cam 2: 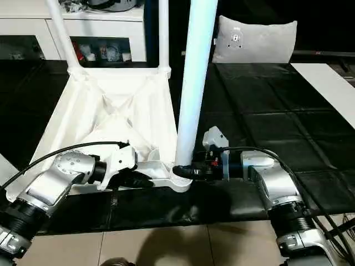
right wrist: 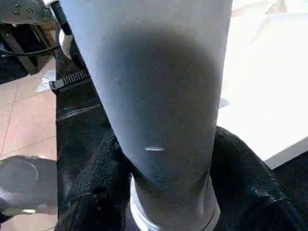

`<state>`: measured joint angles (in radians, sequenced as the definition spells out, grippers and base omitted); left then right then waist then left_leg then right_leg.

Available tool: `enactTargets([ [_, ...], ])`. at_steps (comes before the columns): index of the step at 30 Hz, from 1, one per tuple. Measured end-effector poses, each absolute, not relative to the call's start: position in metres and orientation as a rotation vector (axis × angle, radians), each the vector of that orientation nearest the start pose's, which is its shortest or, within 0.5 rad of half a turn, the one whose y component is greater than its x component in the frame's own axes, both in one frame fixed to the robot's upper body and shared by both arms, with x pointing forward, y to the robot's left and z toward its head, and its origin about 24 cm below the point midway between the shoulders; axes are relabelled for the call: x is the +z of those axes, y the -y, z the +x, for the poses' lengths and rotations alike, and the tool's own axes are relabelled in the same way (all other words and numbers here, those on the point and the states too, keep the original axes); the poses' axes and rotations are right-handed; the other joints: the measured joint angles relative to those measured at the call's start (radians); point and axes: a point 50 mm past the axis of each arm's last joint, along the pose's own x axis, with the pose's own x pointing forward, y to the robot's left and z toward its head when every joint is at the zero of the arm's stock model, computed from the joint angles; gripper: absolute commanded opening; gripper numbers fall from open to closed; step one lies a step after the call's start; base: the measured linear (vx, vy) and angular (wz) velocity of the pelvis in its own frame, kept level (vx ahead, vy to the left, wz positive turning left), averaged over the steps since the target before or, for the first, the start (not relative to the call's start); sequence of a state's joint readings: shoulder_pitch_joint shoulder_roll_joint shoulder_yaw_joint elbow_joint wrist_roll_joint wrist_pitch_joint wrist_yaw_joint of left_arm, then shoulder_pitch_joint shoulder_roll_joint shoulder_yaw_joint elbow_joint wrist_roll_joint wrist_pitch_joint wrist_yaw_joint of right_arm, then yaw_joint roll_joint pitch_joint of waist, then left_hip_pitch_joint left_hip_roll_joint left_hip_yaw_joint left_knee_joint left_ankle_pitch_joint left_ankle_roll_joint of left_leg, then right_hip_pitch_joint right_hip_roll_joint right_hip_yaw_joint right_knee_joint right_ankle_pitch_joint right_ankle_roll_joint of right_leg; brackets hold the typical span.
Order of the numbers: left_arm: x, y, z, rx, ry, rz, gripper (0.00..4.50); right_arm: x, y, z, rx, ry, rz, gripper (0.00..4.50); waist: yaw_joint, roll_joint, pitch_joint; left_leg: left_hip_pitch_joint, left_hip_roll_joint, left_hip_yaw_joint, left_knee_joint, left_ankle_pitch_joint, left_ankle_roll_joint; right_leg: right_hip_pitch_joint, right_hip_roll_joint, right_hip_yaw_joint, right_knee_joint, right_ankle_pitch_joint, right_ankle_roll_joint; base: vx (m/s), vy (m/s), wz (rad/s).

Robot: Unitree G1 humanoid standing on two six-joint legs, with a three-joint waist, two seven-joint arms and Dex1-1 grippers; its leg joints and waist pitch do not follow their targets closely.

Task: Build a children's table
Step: Rotate leg to tighten

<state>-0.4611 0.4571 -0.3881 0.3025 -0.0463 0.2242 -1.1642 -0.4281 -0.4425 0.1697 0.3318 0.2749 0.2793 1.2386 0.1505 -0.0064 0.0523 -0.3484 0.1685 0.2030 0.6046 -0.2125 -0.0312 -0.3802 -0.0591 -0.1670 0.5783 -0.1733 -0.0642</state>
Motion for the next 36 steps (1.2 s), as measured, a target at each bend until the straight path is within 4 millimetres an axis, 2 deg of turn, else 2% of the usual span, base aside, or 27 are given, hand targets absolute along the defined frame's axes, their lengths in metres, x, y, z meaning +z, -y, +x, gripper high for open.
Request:
enactTargets([
  [3, 0.049, -0.125, 0.29, -1.337, -0.487, 0.395, 0.0, 0.064, 0.148, 0.295, 1.244, -0.338, -0.05, 1.98, -0.007, 0.0, -0.001, 0.002, 0.0, 0.0, 0.0, 0.0, -0.001, 0.004, 0.0, 0.0, 0.0, 0.0, 0.0, 0.0, 0.0, 0.0],
  [5, 0.047, -0.122, 0.296, -1.272, -0.504, 0.377, 0.0, 0.06, 0.142, 0.3, 1.142, -0.339, -0.042, 1.98, -0.016, 0.0, -0.001, 0.014, 0.0, 0.0, 0.0, 0.001, -0.002, 0.011, 0.0, -0.001, -0.001, 0.001, 0.0, 0.0, 0.0, 0.0],
  [6, 0.046, -0.119, 0.299, -1.224, -0.512, 0.361, 0.0, 0.058, 0.138, 0.305, 1.065, -0.344, -0.027, 1.98, -0.029, 0.0, -0.001, 0.019, 0.001, 0.0, 0.001, 0.0, -0.002, 0.017, -0.001, -0.005, -0.003, 0.001, 0.0, 0.0, 0.0, 0.0],
  [8, 0.045, -0.111, 0.304, -1.158, -0.516, 0.347, 0.0, 0.057, 0.134, 0.313, 0.934, -0.349, 0.003, 1.97, -0.045, 0.0, -0.001, 0.019, 0.003, -0.003, 0.003, 0.0, -0.002, 0.021, -0.001, -0.013, -0.009, 0.001, 0.0, 0.0, 0.0, 0.0],
  [10, 0.043, -0.101, 0.31, -1.091, -0.52, 0.325, 0.0, 0.057, 0.129, 0.321, 0.813, -0.359, 0.017, 1.96, -0.061, 0.003, 0.0, 0.019, 0.007, -0.01, 0.002, 0.0, -0.002, 0.031, -0.001, -0.029, -0.024, 0.001, 0.0, 0.0, 0.0, 0.0],
  [12, 0.043, -0.088, 0.316, -1.025, -0.527, 0.308, 0.0, 0.055, 0.126, 0.328, 0.677, -0.366, 0.051, 1.96, -0.067, 0.005, -0.001, 0.02, 0.016, -0.012, 0.002, 0.0, -0.002, 0.041, -0.001, -0.043, -0.036, 0.001, 0.001, 0.0, 0.0, 0.0],
  [14, 0.042, -0.08, 0.32, -0.98, -0.526, 0.302, 0.0, 0.056, 0.123, 0.332, 0.599, -0.369, 0.053, 1.96, -0.071, 0.005, -0.001, 0.02, 0.015, -0.011, 0.003, 0.0, -0.002, 0.041, -0.001, -0.041, -0.036, 0.001, 0.001, 0.0, 0.0, 0.0],
  [16, 0.042, -0.068, 0.323, -0.942, -0.514, 0.304, 0.0, 0.056, 0.123, 0.336, 0.525, -0.36, 0.054, 1.96, -0.064, 0.005, -0.001, 0.02, 0.009, -0.011, 0.0, 0.0, -0.002, 0.038, -0.005, -0.04, -0.035, 0.002, 0.002, 0.0, 0.0, 0.0],
  [17, 0.042, -0.067, 0.324, -0.937, -0.511, 0.305, 0.0, 0.056, 0.124, 0.336, 0.518, -0.357, 0.055, 2.52, -0.062, 0.005, -0.001, 0.02, 0.008, -0.011, -0.001, 0.0, -0.002, 0.038, -0.006, -0.04, -0.035, 0.002, 0.002, 0.0, 0.0, 0.0],
  [18, 0.043, -0.064, 0.324, -0.935, -0.503, 0.314, 0.0, 0.057, 0.125, 0.336, 0.51, -0.35, 0.057, 2.66, -0.059, 0.006, -0.001, 0.019, 0.007, -0.011, -0.003, 0.0, -0.002, 0.038, -0.007, -0.04, -0.035, 0.003, 0.004, 0.0, 0.0, 0.0],
  [23, 0.046, -0.061, 0.323, -0.98, -0.473, 0.355, 0.0, 0.057, 0.135, 0.331, 0.554, -0.308, 0.047, 3.01, -0.047, 0.008, -0.002, 0.016, 0.006, -0.011, -0.004, -0.005, -0.002, 0.033, -0.009, -0.038, -0.032, 0.011, 0.005, 0.0, 0.0, 0.0],
  [26, 0.046, -0.067, 0.323, -1.032, -0.446, 0.382, 0.0, 0.056, 0.152, 0.323, 0.632, -0.296, 0.022, 3.21, -0.034, 0.011, -0.003, 0.014, 0.006, -0.01, -0.008, -0.005, -0.002, 0.029, -0.009, -0.038, -0.03, 0.007, 0.005, 0.0, 0.0, 0.0],
  [27, 0.047, -0.07, 0.323, -1.047, -0.442, 0.387, 0.0, 0.056, 0.157, 0.321, 0.662, -0.296, 0.016, 3.45, -0.03, 0.011, -0.002, 0.014, 0.006, -0.01, -0.008, -0.005, -0.002, 0.027, -0.009, -0.038, -0.027, 0.004, 0.004, 0.0, 0.0, 0.0],
  [29, 0.048, -0.076, 0.323, -1.066, -0.436, 0.395, 0.0, 0.055, 0.164, 0.317, 0.717, -0.305, 0.001, 3.59, -0.024, 0.011, -0.002, 0.01, 0.005, -0.008, -0.007, -0.005, -0.002, 0.019, -0.011, -0.037, -0.018, -0.001, 0.002, 0.0, 0.0, 0.0],
  [30, 0.049, -0.08, 0.323, -1.089, -0.426, 0.402, 0.0, 0.057, 0.17, 0.314, 0.758, -0.307, -0.015, 3.64, -0.019, 0.012, -0.003, 0.005, 0.005, -0.008, -0.007, -0.004, -0.003, 0.013, -0.011, -0.037, -0.015, -0.001, 0.002, 0.0, 0.0, 0.0],
  [32, 0.049, -0.088, 0.32, -1.139, -0.418, 0.408, 0.0, 0.058, 0.183, 0.306, 0.834, -0.324, -0.055, 3.71, -0.009, 0.013, -0.003, -0.001, 0.005, -0.008, -0.006, -0.002, -0.001, 0.009, -0.011, -0.037, -0.011, -0.002, 0.001, 0.0, 0.0, 0.0],
  [36, 0.049, -0.104, 0.316, -1.214, -0.423, 0.423, 0.0, 0.067, 0.192, 0.301, 0.955, -0.306, -0.107, 3.71, 0.0, 0.013, -0.003, 0.0, 0.005, -0.008, -0.002, 0.0, 0.0, 0.004, -0.013, -0.037, -0.001, -0.006, 0.0, 0.0, 0.0, 0.0],
])
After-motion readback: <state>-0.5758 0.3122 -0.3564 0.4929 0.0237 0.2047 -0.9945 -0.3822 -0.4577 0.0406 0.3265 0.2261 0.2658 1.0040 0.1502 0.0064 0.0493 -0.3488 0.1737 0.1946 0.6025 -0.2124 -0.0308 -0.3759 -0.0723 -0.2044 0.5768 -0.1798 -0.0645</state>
